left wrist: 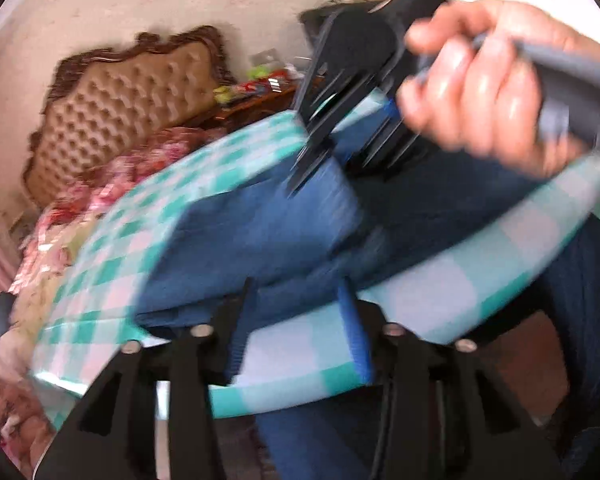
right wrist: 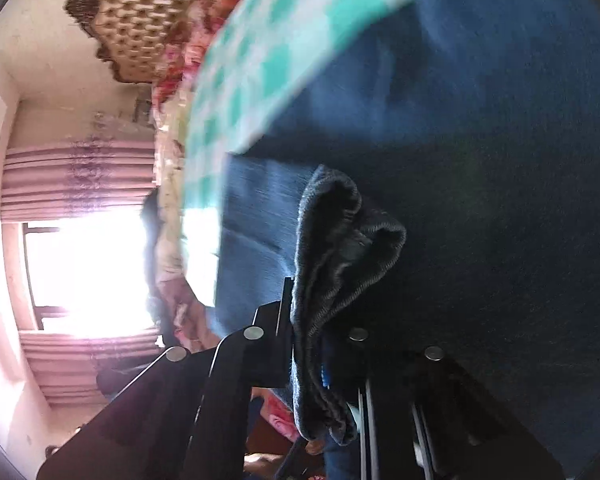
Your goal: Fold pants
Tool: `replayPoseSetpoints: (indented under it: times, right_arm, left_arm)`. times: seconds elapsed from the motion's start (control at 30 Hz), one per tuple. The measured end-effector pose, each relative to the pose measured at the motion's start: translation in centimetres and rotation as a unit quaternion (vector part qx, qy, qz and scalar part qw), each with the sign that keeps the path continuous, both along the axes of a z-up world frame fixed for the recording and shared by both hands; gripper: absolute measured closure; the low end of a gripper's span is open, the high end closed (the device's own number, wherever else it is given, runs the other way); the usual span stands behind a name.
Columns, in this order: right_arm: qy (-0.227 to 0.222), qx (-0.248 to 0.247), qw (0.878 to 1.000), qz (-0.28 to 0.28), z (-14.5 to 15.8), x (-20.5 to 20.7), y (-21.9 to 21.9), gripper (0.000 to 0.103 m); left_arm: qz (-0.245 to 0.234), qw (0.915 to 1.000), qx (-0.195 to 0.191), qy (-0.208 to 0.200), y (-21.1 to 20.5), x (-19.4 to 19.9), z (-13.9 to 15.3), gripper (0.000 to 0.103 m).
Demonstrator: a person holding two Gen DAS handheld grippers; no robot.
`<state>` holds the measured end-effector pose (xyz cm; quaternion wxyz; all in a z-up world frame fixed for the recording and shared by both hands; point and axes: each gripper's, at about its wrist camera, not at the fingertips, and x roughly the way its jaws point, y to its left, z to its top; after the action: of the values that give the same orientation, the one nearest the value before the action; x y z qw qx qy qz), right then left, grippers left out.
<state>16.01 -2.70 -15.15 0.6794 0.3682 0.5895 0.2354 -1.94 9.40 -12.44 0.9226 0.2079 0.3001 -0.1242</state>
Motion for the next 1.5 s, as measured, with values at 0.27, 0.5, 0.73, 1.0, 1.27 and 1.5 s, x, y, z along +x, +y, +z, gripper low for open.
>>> replayPoseSetpoints:
  times: [0.27, 0.5, 0.73, 1.0, 1.27, 1.5]
  right_arm:
    - [-0.058, -0.063, 0.996, -0.029, 5.5, 1.4, -7.8, 0.091]
    - [-0.011, -0.062, 0.997, -0.049, 0.1, 1.3, -10.3, 0.083]
    - [0.0, -0.051, 0.997, -0.061, -0.8, 0.3, -10.7, 0.054]
    - [-0.036, -0.11, 0.992, -0.04, -0.2, -0.8, -8.7, 0.09]
    - [-0.061, -0.012, 0.997, -0.052, 6.1, -2.4, -9.0, 0.092]
    - [-0.087, -0.024, 0.995, -0.046, 9.9, -1.6, -8.0, 0.092]
  left_arm:
    - [0.091, 0.9952, -0.019, -0.029, 2.3, 0.7, 0.7, 0.033]
    - [0.108, 0.9934, 0.029, -0.026, 2.3, 1.7, -1.6, 0.033]
    - [0.111, 0.9924, 0.047, -0.027, 2.7, 3.6, -2.0, 0.033]
    - [0.111, 0.9929, 0.04, -0.019, 3.1, 3.8, -2.3, 0.033]
    - [0.085, 0.993, 0.065, -0.05, 2.2, 2.5, -2.1, 0.033]
    - [0.044, 0.992, 0.108, -0.048, 0.7, 3.0, -3.0, 0.033]
